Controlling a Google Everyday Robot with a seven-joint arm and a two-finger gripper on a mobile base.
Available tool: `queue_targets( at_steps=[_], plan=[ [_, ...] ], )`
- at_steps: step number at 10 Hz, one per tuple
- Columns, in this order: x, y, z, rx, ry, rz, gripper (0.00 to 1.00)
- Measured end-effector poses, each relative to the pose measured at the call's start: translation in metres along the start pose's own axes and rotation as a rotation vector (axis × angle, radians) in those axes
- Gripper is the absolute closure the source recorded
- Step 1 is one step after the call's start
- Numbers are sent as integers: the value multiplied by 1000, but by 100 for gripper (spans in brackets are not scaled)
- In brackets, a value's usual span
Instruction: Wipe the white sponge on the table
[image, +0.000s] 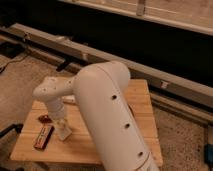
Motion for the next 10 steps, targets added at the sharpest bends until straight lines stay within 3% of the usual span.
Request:
queue_targets(
  at_steps=[7,10],
  plan=[
    [-15,-57,-22,35,-62,103,89],
    [-7,-78,-22,96,-54,127,89]
  ],
)
